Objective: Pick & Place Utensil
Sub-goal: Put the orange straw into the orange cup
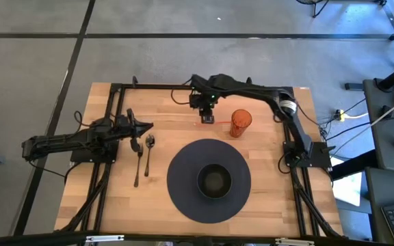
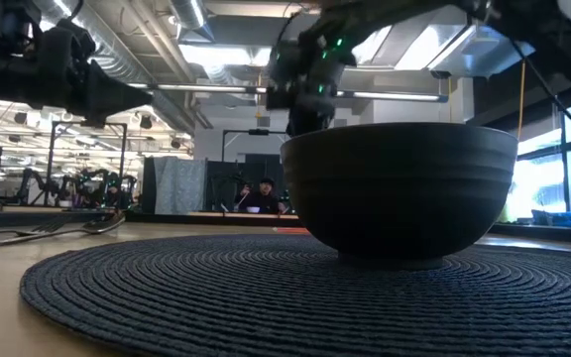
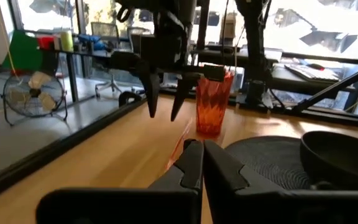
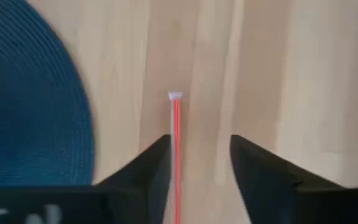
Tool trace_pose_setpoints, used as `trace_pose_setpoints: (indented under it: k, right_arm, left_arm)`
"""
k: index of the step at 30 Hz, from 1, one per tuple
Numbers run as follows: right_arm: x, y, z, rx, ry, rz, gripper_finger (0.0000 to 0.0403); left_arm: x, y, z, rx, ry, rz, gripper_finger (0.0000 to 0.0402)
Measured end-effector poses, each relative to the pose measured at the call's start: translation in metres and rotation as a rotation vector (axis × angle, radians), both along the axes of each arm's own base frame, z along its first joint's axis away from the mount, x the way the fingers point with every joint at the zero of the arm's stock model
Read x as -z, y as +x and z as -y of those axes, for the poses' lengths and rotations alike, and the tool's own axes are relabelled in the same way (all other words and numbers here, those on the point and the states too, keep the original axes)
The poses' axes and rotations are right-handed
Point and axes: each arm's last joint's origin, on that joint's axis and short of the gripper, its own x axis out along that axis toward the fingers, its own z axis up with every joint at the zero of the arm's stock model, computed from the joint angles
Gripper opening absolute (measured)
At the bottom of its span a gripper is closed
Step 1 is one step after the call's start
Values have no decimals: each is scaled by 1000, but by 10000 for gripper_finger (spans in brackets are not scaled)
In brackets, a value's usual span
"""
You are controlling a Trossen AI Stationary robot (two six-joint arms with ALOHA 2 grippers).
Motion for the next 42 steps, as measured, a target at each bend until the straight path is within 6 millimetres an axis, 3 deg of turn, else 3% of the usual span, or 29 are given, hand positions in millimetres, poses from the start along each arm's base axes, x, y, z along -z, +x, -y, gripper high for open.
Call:
trace_pose_setpoints:
  k: [6, 14, 24, 32, 36, 42]
  right_arm:
    - [24, 7, 2, -9, 59, -40, 206]
    - [41, 13, -1, -2, 170, -47, 209]
    - [88, 23, 1, 53, 187, -145, 209]
    - [97, 25, 2, 63, 145, -172, 208]
    - [97, 26, 1, 63, 130, -175, 180]
    - [98, 28, -2, 70, 56, -189, 89]
  left_arm:
    - [5, 0, 0, 0, -49, -38, 3]
    - [5, 0, -1, -24, -36, -40, 8]
    - [5, -1, -3, -113, -27, -40, 5]
    - [4, -1, -3, -113, -25, -31, 8]
    - [4, -1, -3, -113, -25, -30, 6]
    - [3, -1, -3, -113, -24, -22, 5]
